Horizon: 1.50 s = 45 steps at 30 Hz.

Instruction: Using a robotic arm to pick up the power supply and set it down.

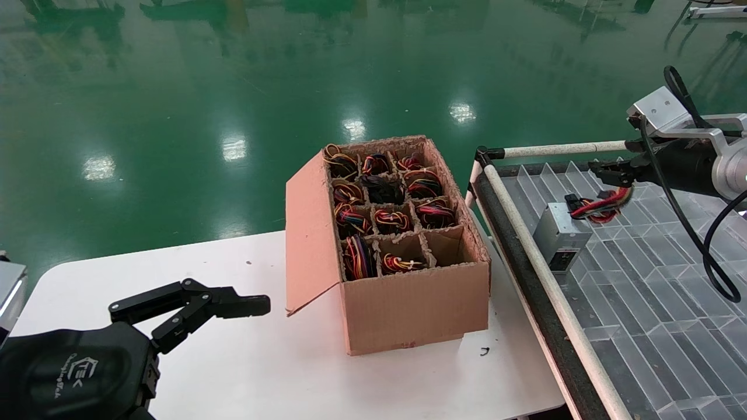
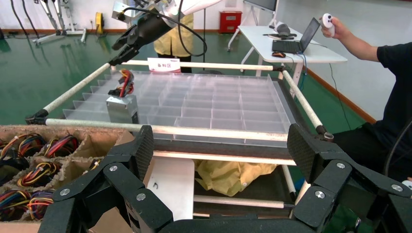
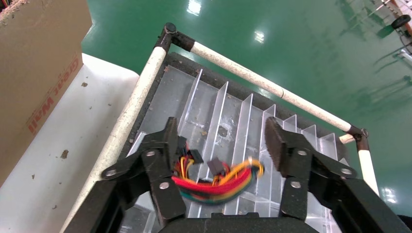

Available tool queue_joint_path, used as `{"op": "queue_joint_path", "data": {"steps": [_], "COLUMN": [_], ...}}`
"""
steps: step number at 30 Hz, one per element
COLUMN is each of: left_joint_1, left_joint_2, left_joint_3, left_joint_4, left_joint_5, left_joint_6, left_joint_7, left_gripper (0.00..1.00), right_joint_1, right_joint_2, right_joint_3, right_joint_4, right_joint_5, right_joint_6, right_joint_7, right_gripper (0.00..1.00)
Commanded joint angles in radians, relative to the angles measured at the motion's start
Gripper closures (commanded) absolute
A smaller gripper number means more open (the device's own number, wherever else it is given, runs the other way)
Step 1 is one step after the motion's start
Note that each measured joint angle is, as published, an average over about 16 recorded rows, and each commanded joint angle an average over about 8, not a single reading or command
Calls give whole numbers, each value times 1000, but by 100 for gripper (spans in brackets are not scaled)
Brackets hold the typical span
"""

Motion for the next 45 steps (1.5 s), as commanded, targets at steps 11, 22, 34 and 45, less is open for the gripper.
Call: {"op": "queue_joint_path", "data": {"steps": [11, 22, 34, 45], "left_joint_1": [0, -1, 0, -1], "left_joint_2": [0, 0, 0, 0], "left_joint_3": [0, 1, 1, 1], "left_joint_4": [0, 1, 1, 2], "left_joint_5": [0, 0, 0, 0], "left_joint_6": [0, 0, 0, 0], "left_joint_7": [0, 1, 1, 1], "left_gripper": [0, 0, 0, 0], "right_joint_1": [3, 17, 14, -130], "right_joint_2": [-4, -19, -26, 46], "right_joint_3": [3, 22, 26, 85], "right_joint_4": [3, 36, 78, 275], "right_joint_5": [4, 32, 44, 181], "right_joint_6": [-5, -47, -90, -211], "right_joint_7": [1, -2, -4, 20], "right_gripper": [0, 0, 0, 0]}}
